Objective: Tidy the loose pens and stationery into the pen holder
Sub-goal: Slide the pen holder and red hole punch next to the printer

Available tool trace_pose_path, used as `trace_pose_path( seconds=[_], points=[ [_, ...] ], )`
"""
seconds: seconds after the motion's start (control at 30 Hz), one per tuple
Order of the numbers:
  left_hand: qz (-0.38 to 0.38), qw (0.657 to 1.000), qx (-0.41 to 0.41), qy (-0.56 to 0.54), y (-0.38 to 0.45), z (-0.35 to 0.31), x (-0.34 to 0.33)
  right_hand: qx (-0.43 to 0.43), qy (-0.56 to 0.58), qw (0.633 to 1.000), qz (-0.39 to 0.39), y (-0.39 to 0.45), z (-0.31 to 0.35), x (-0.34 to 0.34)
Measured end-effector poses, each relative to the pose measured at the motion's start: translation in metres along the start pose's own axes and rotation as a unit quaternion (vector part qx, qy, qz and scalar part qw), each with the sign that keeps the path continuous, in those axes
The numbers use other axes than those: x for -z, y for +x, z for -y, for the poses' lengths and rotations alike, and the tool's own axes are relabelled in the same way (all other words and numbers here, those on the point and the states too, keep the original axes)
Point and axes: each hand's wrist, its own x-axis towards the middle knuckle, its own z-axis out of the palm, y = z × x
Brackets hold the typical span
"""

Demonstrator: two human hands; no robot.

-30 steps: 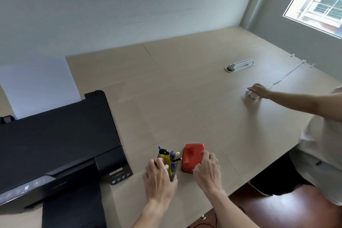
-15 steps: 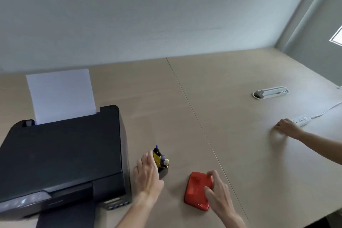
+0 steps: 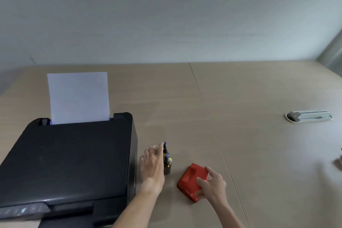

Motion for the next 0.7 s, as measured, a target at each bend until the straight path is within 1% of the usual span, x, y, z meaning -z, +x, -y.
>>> trace_pose_path(
  seconds=[0.07,0.17,0.37,0.53,0.7],
  points=[
    [0.01,1.0,0.003,0.015,0.014,0.001,0.003,-0.023,0.073,0.997,-0.011,0.008,0.015,-0.009],
    [0.022,0.999,0.019,0.034,0.032,0.002,0.005,-0.041,0.115,0.992,-0.023,0.022,0.035,-0.026],
    [0.029,0.998,0.031,0.05,0.063,-0.001,0.013,-0.062,0.11,0.991,-0.031,0.053,0.073,-0.058],
    [0.003,0.999,0.003,0.039,0.084,0.01,0.007,-0.075,0.125,0.989,-0.034,0.075,0.09,-0.073],
    [-0.009,0.999,-0.021,0.032,0.098,0.018,0.005,-0.075,0.138,0.986,-0.055,0.094,0.098,-0.082]
  ],
)
